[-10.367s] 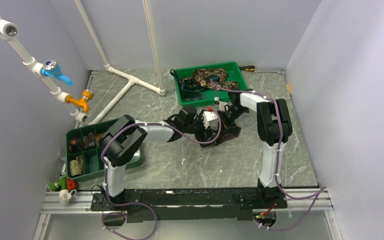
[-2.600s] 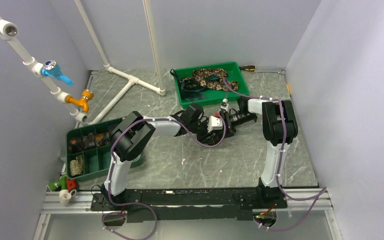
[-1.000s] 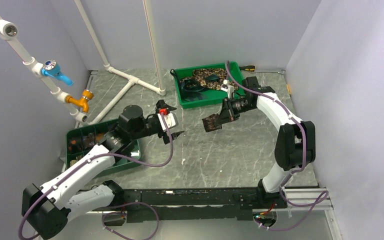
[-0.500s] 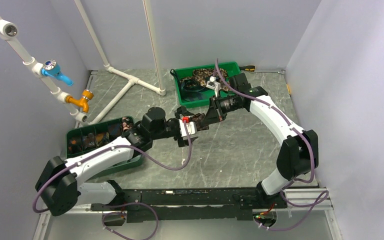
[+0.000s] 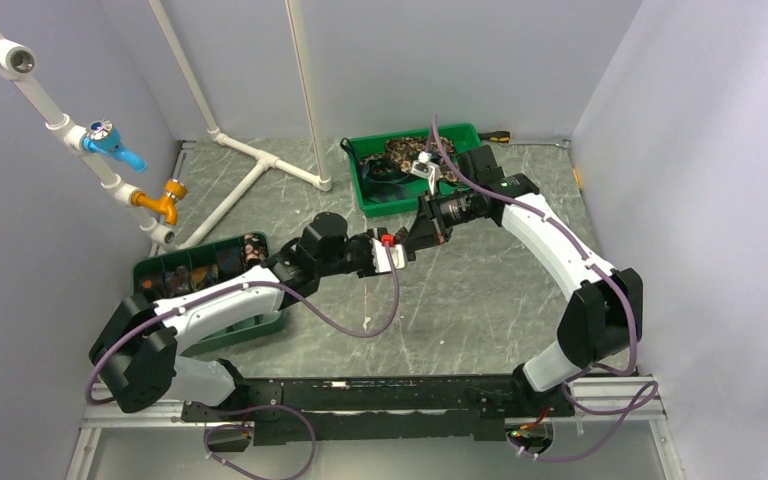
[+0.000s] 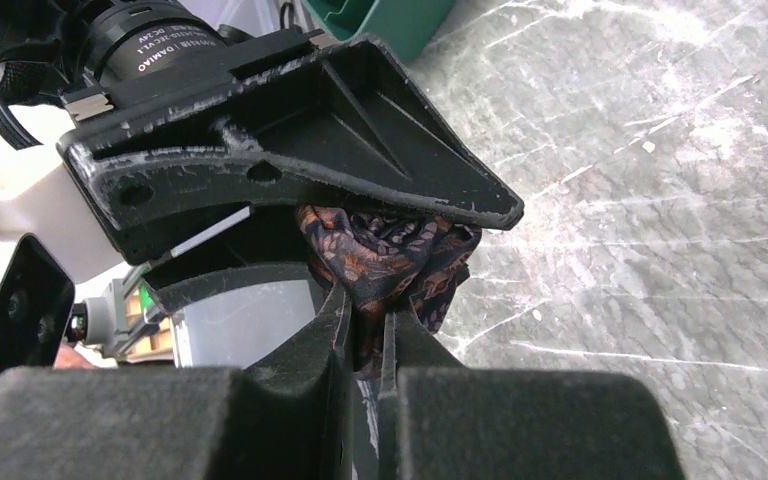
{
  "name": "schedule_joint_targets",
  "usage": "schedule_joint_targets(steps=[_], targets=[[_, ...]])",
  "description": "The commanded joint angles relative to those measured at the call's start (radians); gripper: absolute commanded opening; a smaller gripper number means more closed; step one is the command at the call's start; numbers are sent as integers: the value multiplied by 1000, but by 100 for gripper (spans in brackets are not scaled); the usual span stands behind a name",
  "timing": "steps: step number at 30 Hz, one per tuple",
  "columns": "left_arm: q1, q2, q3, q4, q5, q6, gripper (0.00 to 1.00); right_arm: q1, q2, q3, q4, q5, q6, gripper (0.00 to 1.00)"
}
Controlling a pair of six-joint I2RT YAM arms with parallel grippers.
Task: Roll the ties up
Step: Place the tie in the storage box.
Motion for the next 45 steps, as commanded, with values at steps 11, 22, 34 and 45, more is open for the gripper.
schedule_joint_targets(steps=[11,22,34,45], targets=[[64,-174,90,-295,73,-190,99,-13,-49,37,46,-23,-18,0],[366,-206,305,-456,424,-891,99,-53,-137,-25,510,26,448,0],[511,0,225,276,680,-1661,99,-54,-119,-109,826,-53,806,0],[483,119,236,406,723,-1830,100,-55,-103,-122,849,-66,820,0]])
